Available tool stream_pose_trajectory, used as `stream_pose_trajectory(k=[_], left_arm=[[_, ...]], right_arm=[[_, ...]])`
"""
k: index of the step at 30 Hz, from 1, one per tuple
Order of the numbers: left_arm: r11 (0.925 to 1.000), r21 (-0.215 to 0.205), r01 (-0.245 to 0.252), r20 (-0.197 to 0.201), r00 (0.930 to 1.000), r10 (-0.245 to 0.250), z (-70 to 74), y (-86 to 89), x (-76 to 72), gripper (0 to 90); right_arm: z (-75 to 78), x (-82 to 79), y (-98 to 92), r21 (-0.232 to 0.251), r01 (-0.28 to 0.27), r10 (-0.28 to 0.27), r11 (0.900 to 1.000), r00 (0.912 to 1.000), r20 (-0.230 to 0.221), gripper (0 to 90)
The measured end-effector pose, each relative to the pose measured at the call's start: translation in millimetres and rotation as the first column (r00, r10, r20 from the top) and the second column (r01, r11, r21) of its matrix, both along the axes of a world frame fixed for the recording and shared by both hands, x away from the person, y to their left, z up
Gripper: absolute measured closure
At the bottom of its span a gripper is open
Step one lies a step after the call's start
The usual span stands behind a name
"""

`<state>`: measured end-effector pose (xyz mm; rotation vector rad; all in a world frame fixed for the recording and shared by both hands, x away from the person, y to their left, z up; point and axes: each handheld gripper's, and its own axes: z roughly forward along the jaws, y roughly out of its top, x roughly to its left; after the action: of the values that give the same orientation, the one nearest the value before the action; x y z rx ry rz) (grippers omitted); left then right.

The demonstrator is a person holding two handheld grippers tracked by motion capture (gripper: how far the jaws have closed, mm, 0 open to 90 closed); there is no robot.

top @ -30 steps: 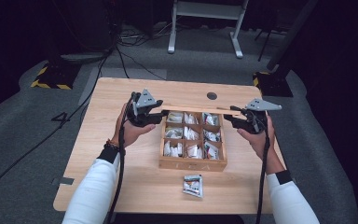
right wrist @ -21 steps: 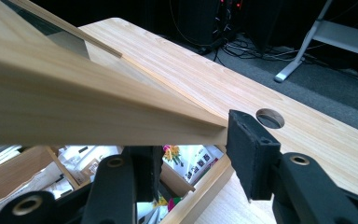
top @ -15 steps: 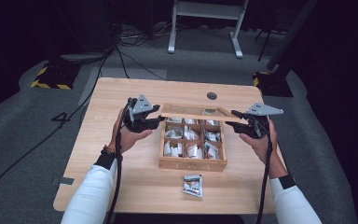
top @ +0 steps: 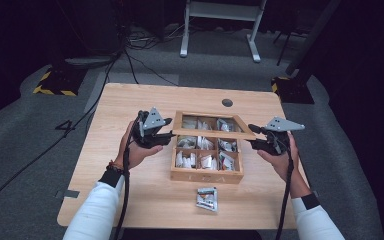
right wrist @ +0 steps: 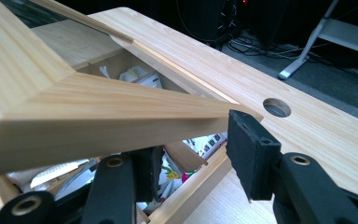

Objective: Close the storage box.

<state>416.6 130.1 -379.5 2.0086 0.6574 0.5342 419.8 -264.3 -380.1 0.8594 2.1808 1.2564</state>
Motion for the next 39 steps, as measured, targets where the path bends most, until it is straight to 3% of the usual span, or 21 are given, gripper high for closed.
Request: stream_pose_trajectory(k=[8, 20, 24, 39], left_arm=[[0.9999, 0.009, 0.008, 0.003, 1.0000, -0.008, -0.8, 0.6, -7.8, 54.5], [0.9999, 0.002, -0.012, -0.012, 0.9999, 0.012, -10.0, 12.5, -17.9, 52.7], [0.9998, 0.016, -0.011, -0.013, 0.9998, 0.011, -12.4, 11.8, -20.5, 52.8], [0.9979, 0.064, 0.012, -0.033, 0.9994, -0.009, -24.3, 5.1, -29.8, 52.8]], right_arm=[[0.0, -9.0, -2.5, 0.003, -0.014, 0.014, 1.000, 0.9999, 0.002, 56.2], [-4.8, -20.3, -2.1, -0.040, -0.036, 0.036, 0.999, 0.9993, -0.007, 53.1], [-6.6, -23.5, -2.6, -0.056, -0.047, 0.046, 0.997, 0.9989, -0.012, 51.2], [-20.7, -35.1, -7.6, -0.047, -0.054, 0.051, 0.997, 0.9971, -0.056, 44.2]])
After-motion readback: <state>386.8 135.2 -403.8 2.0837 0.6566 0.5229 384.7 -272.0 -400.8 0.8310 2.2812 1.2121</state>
